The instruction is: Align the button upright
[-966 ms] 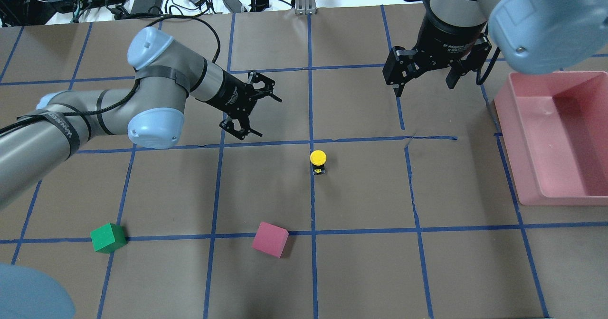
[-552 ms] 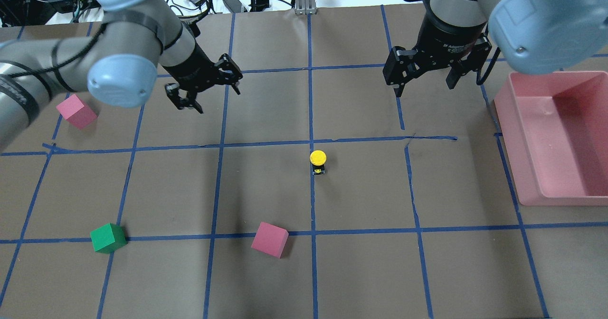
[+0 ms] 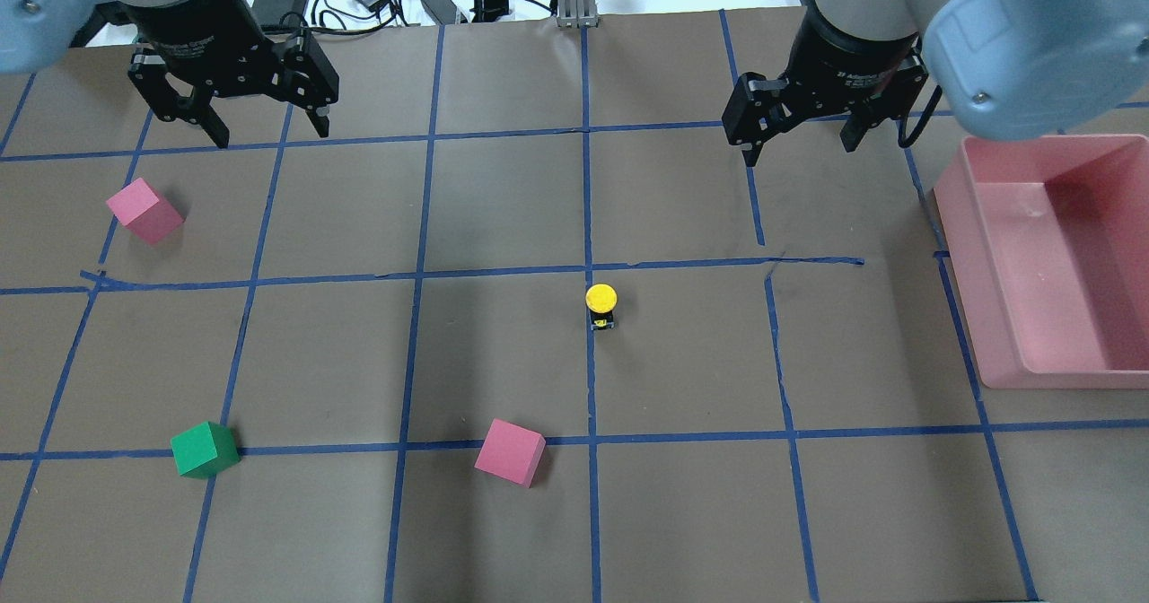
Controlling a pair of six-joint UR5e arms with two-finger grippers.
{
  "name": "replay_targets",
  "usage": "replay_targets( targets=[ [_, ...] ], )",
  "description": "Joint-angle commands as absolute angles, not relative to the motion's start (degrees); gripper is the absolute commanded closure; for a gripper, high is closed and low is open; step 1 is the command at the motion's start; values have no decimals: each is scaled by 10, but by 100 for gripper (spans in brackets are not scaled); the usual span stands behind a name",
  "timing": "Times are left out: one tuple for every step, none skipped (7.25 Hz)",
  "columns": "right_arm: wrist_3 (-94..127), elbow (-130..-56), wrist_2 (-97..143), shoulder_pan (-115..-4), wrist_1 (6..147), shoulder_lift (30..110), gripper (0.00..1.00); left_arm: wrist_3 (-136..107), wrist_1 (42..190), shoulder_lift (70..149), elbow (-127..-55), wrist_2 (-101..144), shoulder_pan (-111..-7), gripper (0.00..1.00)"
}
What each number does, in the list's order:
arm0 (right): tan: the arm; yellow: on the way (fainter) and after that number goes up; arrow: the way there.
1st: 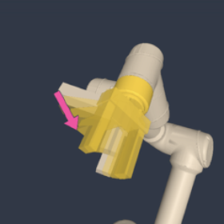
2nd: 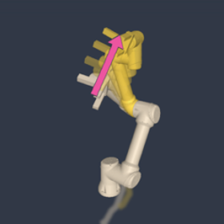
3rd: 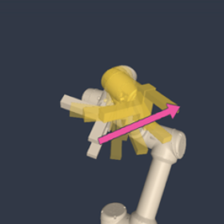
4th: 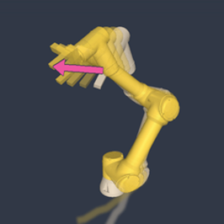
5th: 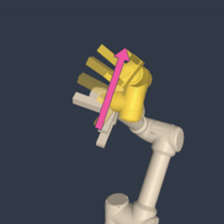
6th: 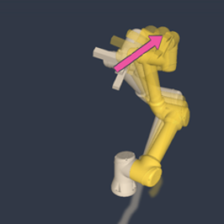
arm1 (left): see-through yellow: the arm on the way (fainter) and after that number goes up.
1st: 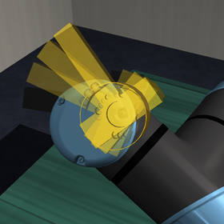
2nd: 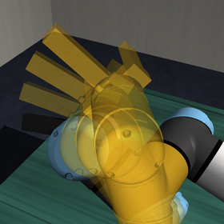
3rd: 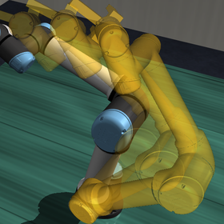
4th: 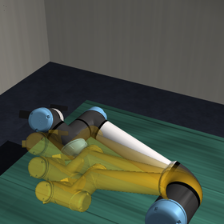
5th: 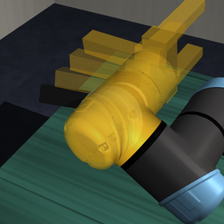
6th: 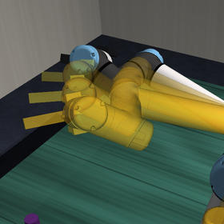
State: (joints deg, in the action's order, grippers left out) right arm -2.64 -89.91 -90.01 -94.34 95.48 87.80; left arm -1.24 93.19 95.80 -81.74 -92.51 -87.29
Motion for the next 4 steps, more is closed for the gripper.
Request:
replay_targets(
  targets=[
    [-26,-899,-901,-944,958,879,0,24,933,926,-830,-919,-870,0],
    [-26,-900,-900,-944,958,879,0,26,935,911,-842,-926,-871,0],
    [-26,-901,-900,-944,958,879,0,26,934,902,-855,-926,-869,0],
    [-26,-904,-900,-944,959,879,0,26,933,899,-860,-926,-870,0]
  ],
)
